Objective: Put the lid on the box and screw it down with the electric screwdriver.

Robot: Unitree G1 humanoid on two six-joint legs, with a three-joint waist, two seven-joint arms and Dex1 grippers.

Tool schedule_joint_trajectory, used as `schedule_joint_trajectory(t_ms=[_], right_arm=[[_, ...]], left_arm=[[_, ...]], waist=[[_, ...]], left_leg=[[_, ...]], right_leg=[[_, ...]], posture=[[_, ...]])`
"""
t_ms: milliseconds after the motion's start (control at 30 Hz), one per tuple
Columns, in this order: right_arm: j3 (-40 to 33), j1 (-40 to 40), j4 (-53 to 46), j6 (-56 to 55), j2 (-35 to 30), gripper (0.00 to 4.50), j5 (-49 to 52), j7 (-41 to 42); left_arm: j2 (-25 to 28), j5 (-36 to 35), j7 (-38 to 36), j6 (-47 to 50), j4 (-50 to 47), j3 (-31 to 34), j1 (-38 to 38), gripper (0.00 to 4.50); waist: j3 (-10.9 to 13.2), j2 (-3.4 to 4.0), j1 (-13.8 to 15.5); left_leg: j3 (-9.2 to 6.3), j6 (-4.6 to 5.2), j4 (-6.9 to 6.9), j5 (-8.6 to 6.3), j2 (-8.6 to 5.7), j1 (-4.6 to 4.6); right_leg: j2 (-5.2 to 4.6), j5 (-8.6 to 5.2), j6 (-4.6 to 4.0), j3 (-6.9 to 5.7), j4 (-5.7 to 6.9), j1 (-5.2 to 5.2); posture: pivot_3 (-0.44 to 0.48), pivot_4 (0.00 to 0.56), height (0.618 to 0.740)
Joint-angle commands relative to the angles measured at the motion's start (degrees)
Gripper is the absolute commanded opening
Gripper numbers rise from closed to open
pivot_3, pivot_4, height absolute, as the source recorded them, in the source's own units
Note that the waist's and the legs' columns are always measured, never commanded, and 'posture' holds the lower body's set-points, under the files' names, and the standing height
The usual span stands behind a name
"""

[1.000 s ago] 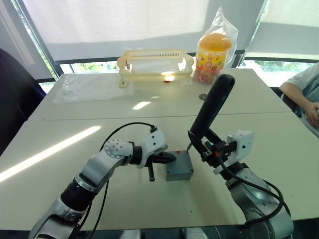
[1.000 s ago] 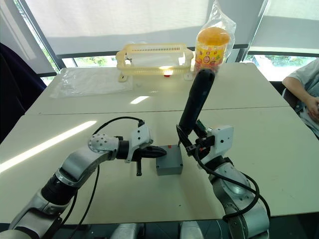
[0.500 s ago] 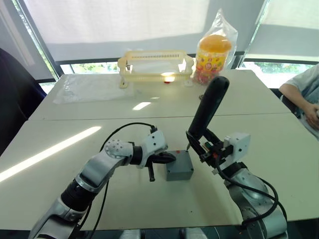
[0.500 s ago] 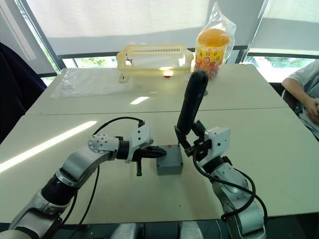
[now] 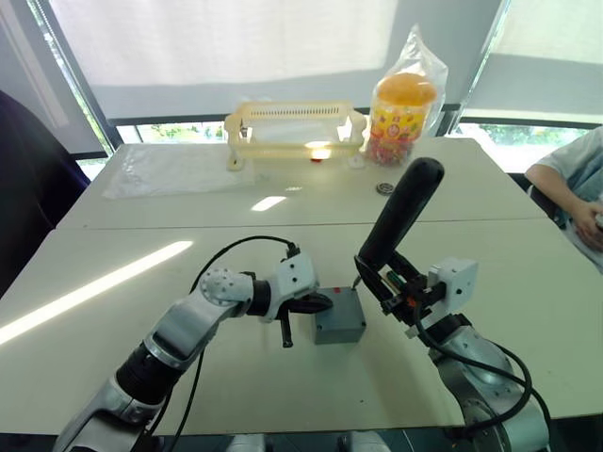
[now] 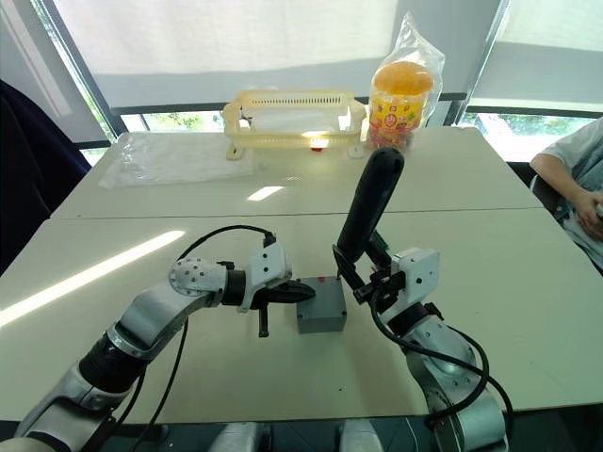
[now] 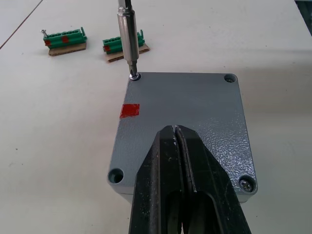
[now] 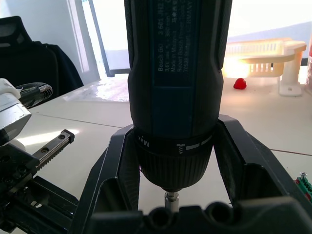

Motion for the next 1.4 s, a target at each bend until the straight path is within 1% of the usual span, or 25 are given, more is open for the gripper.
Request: schedule_joint_trajectory(t_ms=[33,233,467,1033,1400], right_arm=[[1.07,1.08,2.94,4.40,-1.26,1.77,0.05,0.73],[1.31,0.91,3.80,7.36,-3.47,1.77,-0.68,1.02],[1.10,0.23,3.75,8.81,-5.16,1.77,-0.15,1.52],[1.58,0.87,3.16,10.43,-5.75,1.77,0.74,1.72],[1.15,-0.26,3.62,10.64,-6.28,1.77,0.83,1.86]], left_arm=[[0.12,0.83,-0.49,0.73,0.34,-1.62,0.87,0.00],[-0.17,1.17,-0.26,0.69,0.40,-1.73,1.22,0.00],[-0.65,1.50,-0.07,0.76,0.35,-1.69,1.53,0.00],[-1.51,1.83,0.21,0.72,0.78,-2.13,1.61,0.00],[-1.94,1.97,0.44,0.50,1.38,-2.15,1.36,0.00]], waist=[[-0.03,-0.01,0.00],[-0.33,-0.22,0.01],[-0.80,-0.43,0.06],[-0.84,-0.44,0.08],[-0.84,-0.44,0.09]], left_leg=[[0.00,0.00,-0.02,0.00,0.00,0.02],[0.01,0.00,-0.12,0.00,0.01,0.14],[-0.01,0.00,-0.61,0.00,0.03,0.44],[-0.12,-0.01,-0.68,-0.01,0.04,0.44],[-0.14,-0.01,-0.71,-0.01,0.08,0.44]], right_leg=[[0.00,0.00,0.00,0.00,-0.02,0.02],[0.00,-0.01,-0.01,0.00,-0.12,0.12],[-0.03,0.00,-0.03,0.00,-0.71,0.46],[-0.08,0.00,-0.03,0.01,-0.79,0.45],[-0.10,-0.01,-0.04,0.01,-0.83,0.45]], posture=[[0.000,0.150,0.740],[0.000,0.150,0.740],[0.000,0.150,0.740],[0.000,0.150,0.740],[0.000,0.150,0.740]])
